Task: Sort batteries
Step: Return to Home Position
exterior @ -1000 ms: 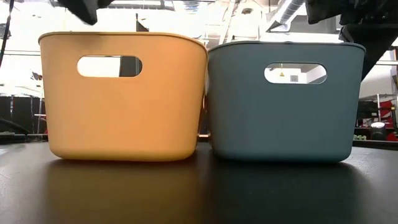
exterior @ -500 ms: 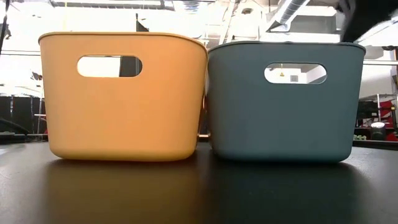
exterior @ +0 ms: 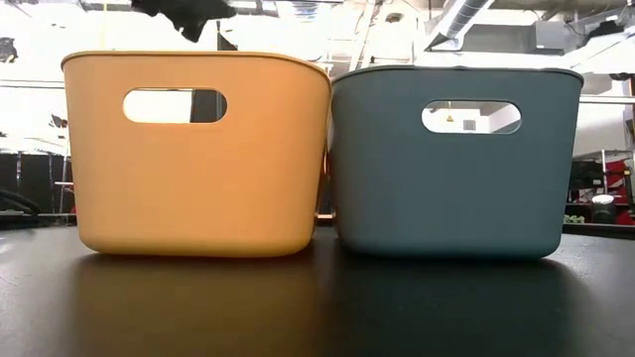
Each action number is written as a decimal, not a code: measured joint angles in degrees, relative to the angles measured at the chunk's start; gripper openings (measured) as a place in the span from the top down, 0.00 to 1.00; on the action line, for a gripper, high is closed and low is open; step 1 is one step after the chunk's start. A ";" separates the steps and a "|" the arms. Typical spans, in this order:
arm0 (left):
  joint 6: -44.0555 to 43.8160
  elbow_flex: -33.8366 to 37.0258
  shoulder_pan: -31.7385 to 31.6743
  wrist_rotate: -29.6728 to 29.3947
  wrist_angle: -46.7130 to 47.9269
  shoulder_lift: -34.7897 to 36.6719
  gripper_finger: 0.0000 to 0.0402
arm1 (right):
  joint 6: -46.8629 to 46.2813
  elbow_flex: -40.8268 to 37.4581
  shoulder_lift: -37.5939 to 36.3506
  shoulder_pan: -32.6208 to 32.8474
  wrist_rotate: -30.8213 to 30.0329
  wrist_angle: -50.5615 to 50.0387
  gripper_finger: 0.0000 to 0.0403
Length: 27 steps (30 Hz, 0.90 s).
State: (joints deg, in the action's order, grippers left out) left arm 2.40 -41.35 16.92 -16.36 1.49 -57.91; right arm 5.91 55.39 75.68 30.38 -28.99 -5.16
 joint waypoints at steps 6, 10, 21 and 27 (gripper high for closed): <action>1.03 10.23 -4.29 2.60 -2.39 15.09 1.00 | 2.30 -19.26 -16.42 -7.08 5.29 15.84 1.00; -0.45 17.31 -6.20 2.63 -2.71 23.93 1.00 | 3.50 -30.11 -27.47 -8.99 5.49 19.34 1.00; -2.84 33.58 -8.05 2.65 -14.46 31.03 1.00 | 2.99 -47.95 -51.55 -10.63 5.79 22.04 1.00; -3.07 37.14 -8.96 3.02 -15.00 33.51 1.00 | 2.28 -50.93 -63.71 -10.61 9.06 14.74 1.00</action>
State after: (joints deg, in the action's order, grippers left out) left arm -0.67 -4.21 7.97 -13.34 -13.52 -24.40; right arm 8.20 4.46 11.97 19.77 -19.94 9.58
